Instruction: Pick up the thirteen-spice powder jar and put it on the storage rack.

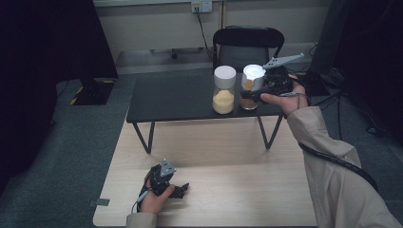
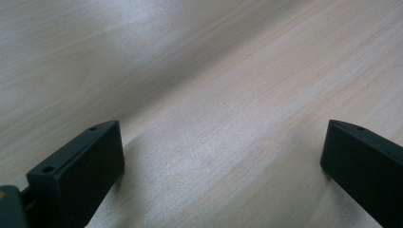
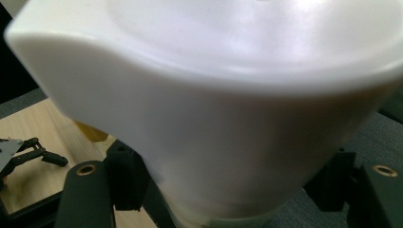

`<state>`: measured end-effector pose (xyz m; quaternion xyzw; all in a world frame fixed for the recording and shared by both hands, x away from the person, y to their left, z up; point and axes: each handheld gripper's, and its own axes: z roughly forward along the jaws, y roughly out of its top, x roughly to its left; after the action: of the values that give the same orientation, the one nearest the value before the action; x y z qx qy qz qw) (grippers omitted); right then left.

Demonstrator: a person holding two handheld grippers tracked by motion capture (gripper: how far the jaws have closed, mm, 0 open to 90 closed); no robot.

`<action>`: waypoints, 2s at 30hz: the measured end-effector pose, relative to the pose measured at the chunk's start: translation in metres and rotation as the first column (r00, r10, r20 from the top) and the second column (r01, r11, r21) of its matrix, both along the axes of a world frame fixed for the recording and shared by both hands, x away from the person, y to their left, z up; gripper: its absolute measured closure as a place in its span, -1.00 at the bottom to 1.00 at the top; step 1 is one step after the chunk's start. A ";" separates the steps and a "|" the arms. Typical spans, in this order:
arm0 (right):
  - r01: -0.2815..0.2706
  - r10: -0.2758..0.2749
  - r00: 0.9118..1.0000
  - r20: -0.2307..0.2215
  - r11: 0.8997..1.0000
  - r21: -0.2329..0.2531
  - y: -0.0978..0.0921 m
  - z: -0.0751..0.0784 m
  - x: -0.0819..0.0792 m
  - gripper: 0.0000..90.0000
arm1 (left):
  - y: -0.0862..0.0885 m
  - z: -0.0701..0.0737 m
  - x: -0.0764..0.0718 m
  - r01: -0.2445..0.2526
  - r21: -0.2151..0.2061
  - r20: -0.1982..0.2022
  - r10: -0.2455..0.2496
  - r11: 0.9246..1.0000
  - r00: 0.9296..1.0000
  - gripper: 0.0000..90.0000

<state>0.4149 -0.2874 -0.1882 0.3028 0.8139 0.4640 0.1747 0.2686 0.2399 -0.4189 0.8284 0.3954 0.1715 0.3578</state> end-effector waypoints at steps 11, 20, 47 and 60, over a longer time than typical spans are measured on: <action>0.051 -0.051 0.998 -0.037 0.999 0.004 0.001 0.001 -0.005 -0.85 | 0.000 0.000 0.000 0.000 0.000 0.000 0.000 1.000 1.000 -1.00; 0.049 -0.050 0.998 -0.037 0.999 -0.011 0.005 0.004 -0.013 -0.96 | 0.000 0.000 0.000 -0.001 -0.001 0.001 0.001 1.000 1.000 -1.00; 0.055 -0.055 0.997 -0.046 0.999 0.000 0.001 -0.012 -0.030 -0.98 | 0.000 0.000 -0.001 0.003 0.001 0.001 -0.003 1.000 1.000 -1.00; 0.053 -0.053 0.998 -0.034 0.999 0.011 0.000 -0.019 -0.040 -0.99 | 0.000 0.000 -0.001 0.004 0.000 -0.001 -0.004 1.000 1.000 -1.00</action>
<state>0.3745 -0.2872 -0.2076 0.3330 0.8056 0.4591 0.1714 0.2673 0.2400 -0.4189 0.8291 0.3941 0.1706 0.3581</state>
